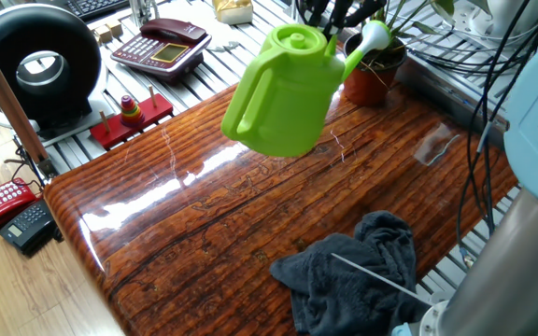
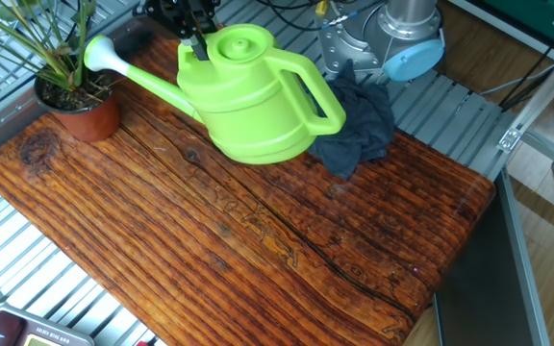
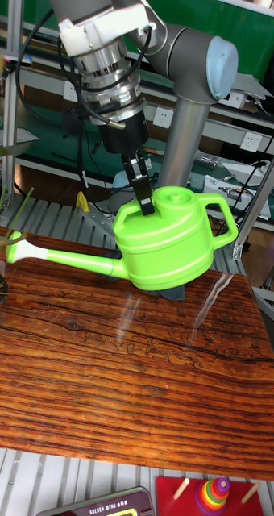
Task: Water the plant
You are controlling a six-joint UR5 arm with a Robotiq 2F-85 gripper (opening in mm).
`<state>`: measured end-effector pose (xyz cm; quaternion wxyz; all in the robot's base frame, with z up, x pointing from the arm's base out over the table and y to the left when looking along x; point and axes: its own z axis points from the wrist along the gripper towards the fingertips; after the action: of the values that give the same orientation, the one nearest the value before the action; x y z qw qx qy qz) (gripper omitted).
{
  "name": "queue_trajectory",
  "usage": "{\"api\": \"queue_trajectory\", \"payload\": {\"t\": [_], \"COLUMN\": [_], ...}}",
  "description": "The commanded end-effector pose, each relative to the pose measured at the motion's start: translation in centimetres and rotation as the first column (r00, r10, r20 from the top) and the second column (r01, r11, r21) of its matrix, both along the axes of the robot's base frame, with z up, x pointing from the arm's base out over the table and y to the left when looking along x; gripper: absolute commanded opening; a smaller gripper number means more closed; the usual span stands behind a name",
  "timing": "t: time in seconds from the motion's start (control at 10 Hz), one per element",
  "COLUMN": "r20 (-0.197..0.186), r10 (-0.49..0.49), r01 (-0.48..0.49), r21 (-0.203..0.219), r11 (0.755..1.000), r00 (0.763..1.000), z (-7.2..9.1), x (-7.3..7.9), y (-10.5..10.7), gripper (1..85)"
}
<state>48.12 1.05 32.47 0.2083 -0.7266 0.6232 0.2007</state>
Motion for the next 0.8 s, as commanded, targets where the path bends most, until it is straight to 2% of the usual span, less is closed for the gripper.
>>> {"api": "queue_trajectory", "payload": {"t": [0.0, 0.7], "r20": [0.006, 0.012], "r10": [0.000, 0.016], "r01": [0.000, -0.017], "r21": [0.029, 0.022], "r11": [1.000, 1.000], "r00": [1.000, 1.000], "z": [0.67, 0.55], "x": [0.12, 0.02], "y": [0.26, -0.56], "gripper": [1.0, 1.0]}}
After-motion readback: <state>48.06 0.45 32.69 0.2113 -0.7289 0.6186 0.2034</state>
